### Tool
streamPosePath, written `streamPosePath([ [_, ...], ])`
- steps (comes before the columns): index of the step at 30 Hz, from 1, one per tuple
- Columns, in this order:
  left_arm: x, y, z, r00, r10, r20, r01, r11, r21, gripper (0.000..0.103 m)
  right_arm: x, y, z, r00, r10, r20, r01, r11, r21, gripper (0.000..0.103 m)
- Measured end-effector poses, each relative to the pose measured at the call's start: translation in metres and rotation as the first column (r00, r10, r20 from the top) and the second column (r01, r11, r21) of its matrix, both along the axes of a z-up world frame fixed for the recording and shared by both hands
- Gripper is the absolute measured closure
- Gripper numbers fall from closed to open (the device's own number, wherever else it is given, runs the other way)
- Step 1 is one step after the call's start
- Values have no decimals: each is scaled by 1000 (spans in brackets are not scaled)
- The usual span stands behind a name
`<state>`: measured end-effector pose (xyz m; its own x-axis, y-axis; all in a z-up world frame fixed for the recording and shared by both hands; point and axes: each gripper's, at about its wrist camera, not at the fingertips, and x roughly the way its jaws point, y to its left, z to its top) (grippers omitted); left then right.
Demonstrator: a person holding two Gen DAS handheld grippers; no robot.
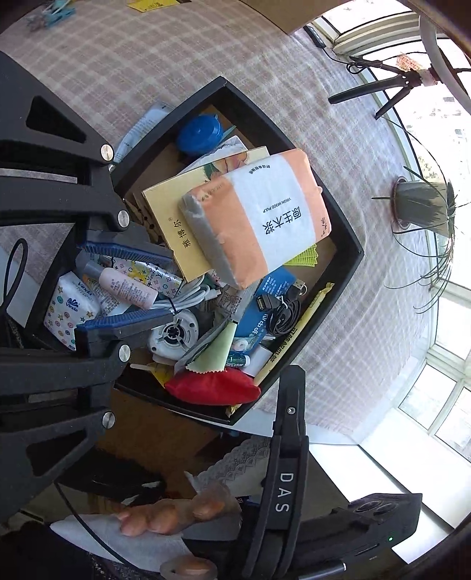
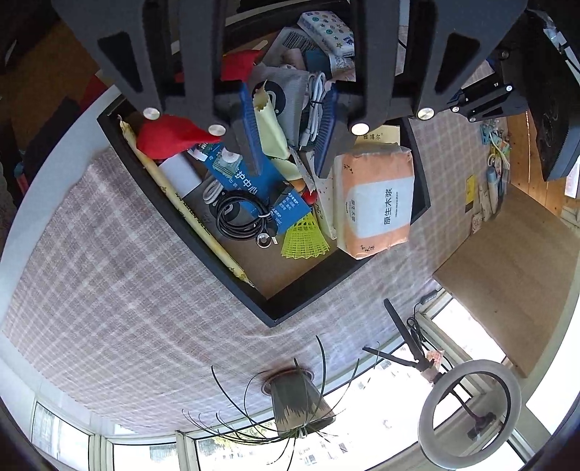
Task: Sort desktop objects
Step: 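Carry pink bottle and green candy into the black tray and open both grippers, then move the right gripper back over the table to the silver tube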
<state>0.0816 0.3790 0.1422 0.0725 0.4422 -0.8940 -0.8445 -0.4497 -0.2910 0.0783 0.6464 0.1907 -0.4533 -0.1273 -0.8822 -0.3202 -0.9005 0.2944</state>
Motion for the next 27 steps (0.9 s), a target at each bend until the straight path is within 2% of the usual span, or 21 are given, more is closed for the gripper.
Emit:
streamPosePath([
  [3, -14, -13, 1, 999, 35, -13, -35, 999, -10, 78, -3, -9, 2, 1000, 14, -5, -14, 1000, 3, 70],
  [5, -27, -24, 2, 998, 63, -21, -64, 998, -18, 78, -6, -17, 4, 999, 30, -9, -30, 999, 16, 64],
  [8, -54, -48, 4, 991, 129, -34, -130, 991, -33, 78, -9, -30, 8, 998, 56, -17, -56, 998, 39, 63],
  [12, -98, -87, 0, 972, 231, -50, -234, 970, -64, 78, -14, -50, 15, 994, 100, -44, -99, 995, 22, 62],
  [16, -141, -128, -8, 938, 337, -79, -344, 934, -98, 78, -30, -73, 21, 986, 155, -60, -154, 988, 20, 59],
  [21, -197, -183, -22, 878, 470, -93, -479, 867, -135, 78, -55, -105, 19, 974, 219, -58, -219, 976, 7, 59],
  [27, -244, -232, -38, 819, 570, -68, -573, 806, -152, 78, -88, -149, 13, 952, 305, -33, -305, 952, 5, 58],
])
